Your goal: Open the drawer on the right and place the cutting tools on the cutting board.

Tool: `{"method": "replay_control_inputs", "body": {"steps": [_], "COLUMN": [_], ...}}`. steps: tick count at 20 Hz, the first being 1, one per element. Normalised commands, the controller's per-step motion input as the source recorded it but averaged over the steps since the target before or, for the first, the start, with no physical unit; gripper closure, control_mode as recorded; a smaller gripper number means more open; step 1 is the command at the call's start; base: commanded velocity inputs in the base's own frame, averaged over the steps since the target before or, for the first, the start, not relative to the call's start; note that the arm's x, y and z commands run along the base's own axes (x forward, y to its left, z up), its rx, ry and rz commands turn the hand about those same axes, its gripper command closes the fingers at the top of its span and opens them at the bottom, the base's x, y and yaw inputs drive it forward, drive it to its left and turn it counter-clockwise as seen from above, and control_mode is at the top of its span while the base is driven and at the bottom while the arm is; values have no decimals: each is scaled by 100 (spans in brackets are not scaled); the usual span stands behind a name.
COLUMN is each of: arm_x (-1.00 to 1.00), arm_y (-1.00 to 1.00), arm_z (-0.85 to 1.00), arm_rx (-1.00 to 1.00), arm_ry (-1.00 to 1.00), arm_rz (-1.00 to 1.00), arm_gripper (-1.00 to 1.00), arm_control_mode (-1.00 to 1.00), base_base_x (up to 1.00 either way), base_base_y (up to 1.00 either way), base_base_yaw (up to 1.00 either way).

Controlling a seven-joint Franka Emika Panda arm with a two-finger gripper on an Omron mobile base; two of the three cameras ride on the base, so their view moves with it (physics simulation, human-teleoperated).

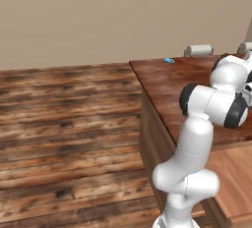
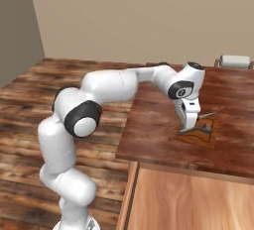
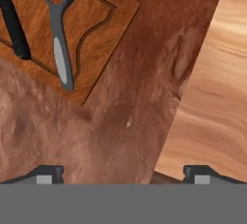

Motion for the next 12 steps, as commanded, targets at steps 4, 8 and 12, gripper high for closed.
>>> {"method": "replay_control_inputs", "body": {"steps": [4, 8, 12], "arm_x": [-100, -100, -100], "arm_y": [100, 100, 98], "arm_z": [39, 38, 44], "arm_rx": [-4, -7, -10], "arm_ry": [-11, -14, -18], "arm_rz": [0, 0, 0], "arm_gripper": [-100, -100, -100], "arm_control_mode": [-100, -100, -100], "base_base_x": [0, 0, 0], "base_base_y": [0, 0, 0], "base_base_yaw": [0, 0, 0]}}
